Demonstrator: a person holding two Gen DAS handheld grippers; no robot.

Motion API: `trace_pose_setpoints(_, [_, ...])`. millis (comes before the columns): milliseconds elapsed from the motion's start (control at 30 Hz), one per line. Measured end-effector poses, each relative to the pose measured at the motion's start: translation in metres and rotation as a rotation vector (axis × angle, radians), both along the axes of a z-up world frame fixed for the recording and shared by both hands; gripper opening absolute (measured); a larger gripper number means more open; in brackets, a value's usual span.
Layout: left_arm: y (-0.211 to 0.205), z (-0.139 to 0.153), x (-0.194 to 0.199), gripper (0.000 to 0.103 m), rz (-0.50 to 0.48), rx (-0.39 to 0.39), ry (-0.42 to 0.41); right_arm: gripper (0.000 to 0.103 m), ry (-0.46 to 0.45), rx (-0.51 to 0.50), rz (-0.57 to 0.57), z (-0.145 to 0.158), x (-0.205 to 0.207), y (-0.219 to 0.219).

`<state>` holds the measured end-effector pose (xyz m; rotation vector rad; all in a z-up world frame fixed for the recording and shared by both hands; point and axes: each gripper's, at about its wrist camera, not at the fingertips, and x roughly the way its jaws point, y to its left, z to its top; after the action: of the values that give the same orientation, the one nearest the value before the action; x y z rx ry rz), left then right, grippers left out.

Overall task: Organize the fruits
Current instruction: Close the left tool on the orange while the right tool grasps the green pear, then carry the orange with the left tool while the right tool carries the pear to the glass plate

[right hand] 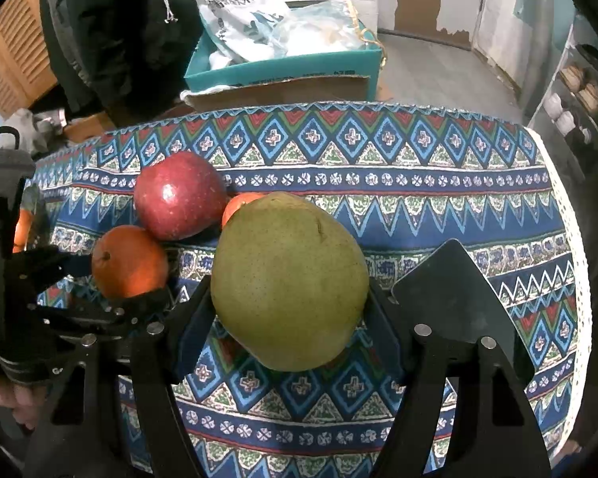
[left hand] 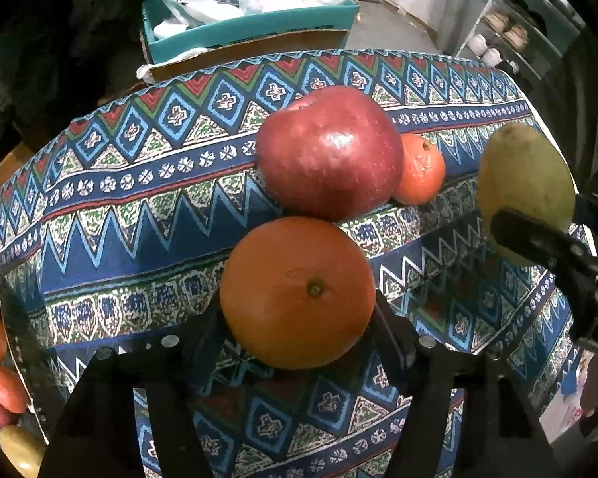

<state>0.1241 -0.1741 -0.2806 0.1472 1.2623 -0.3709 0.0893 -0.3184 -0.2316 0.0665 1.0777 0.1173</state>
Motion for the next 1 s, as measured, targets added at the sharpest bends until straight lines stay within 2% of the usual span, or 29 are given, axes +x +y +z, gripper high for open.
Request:
trace_pose_setpoints(167, [0.003,0.004,-0.008,0.068,-0.004,0.018,-0.012,0.072,-0.024,-0.005,-0.003,0.007,0.000,0.001])
trace_pose_setpoints(400, [0.011,0.019,-0.017,0.068,-0.008,0.003,-0.043,0.072,-0.064,-0.024,0.003,0.021,-0.002,0.003])
trace_pose_setpoints(800, [0.037,0.062,-0.026,0.068,0.035,-0.058,-0.117,0.072,-0.140,-0.034,0.018,0.047,-0.010,0.016])
trace_pose_setpoints(1000, [0.045,0.084,-0.036,0.068,0.055,-0.058,-0.176,0.072,-0.181,-0.039,0.024,0.062,-0.017,0.023])
